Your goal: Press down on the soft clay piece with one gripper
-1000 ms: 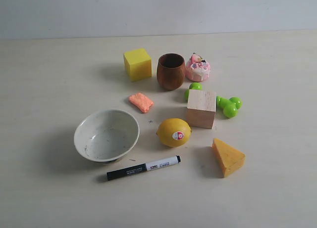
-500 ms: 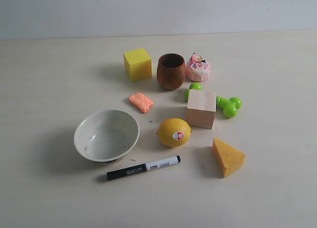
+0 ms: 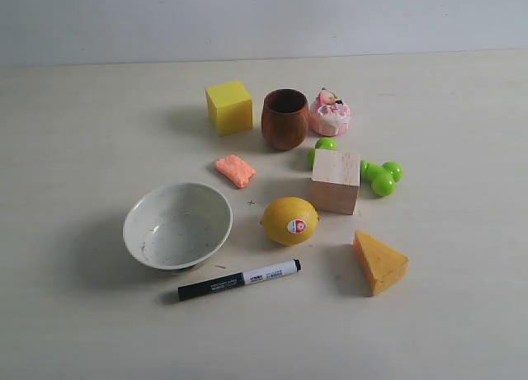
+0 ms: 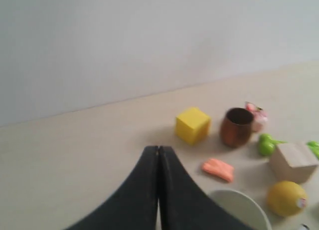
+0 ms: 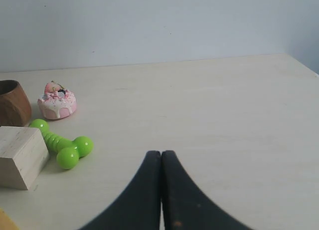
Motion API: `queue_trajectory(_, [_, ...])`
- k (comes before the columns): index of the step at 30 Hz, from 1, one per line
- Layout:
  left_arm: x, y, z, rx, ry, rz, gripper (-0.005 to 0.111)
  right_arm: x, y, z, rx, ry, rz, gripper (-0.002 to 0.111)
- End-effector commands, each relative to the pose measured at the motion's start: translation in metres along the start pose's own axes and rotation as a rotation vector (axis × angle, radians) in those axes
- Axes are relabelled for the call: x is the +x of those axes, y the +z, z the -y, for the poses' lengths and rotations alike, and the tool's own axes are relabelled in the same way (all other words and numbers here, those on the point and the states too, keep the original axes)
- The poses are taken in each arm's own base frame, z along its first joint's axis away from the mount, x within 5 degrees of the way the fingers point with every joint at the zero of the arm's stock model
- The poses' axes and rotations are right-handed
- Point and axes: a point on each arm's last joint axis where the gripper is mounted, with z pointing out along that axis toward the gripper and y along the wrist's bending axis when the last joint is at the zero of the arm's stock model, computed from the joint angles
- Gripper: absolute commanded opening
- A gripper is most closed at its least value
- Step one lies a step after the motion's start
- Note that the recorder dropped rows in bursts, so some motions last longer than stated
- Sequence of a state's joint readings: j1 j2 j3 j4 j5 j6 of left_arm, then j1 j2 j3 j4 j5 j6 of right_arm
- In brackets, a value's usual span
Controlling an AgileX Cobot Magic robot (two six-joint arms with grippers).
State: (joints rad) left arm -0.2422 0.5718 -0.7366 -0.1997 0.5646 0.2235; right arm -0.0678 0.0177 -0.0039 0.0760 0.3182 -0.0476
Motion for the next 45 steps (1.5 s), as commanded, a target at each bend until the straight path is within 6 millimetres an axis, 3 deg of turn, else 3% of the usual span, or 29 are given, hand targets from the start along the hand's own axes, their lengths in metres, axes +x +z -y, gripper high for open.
queue_trajectory(1, [-0.021, 0.014, 0.017, 0.202, 0.005, -0.021, 0.0, 0.001, 0.0, 0.0, -0.004, -0.007, 0.007, 0.0])
queue_trajectory(6, [-0.04, 0.019, 0.021, 0.261, -0.082, 0.063, 0.0, 0.001, 0.0, 0.0, -0.004, -0.007, 0.007, 0.0])
queue_trajectory(18, [-0.047, 0.019, 0.021, 0.269, -0.17, 0.134, 0.0, 0.001, 0.0, 0.0, -0.004, -0.007, 0.007, 0.0])
queue_trajectory(22, [-0.051, 0.036, 0.016, 0.235, -0.205, 0.163, 0.0, 0.001, 0.0, 0.0, -0.004, -0.007, 0.007, 0.0])
queue_trajectory(24, [-0.05, 0.059, 0.017, 0.254, -0.191, 0.109, 0.0, 0.001, 0.0, 0.0, -0.004, -0.007, 0.007, 0.0])
queue_trajectory(29, [-0.062, 0.138, 0.028, 0.434, -0.076, -0.154, 0.0, 0.001, 0.0, 0.0, -0.004, -0.007, 0.007, 0.0])
queue_trajectory(33, [-0.065, 0.197, 0.052, 0.48, 0.048, -0.272, 0.0, 0.001, 0.0, 0.0, -0.004, -0.007, 0.007, 0.0])
queue_trajectory(34, [-0.062, 0.219, 0.066, 0.478, 0.077, -0.355, 0.0, 0.001, 0.0, 0.0, -0.004, -0.007, 0.007, 0.0])
queue_trajectory(41, [-0.034, 0.286, 0.122, 0.336, 0.235, -0.718, 0.0, 0.001, 0.0, 0.0, -0.004, -0.007, 0.007, 0.0])
queue_trajectory(45, [-0.011, 0.316, 0.13, 0.308, 0.273, -0.891, 0.0, 0.001, 0.0, 0.0, -0.004, -0.007, 0.007, 0.0])
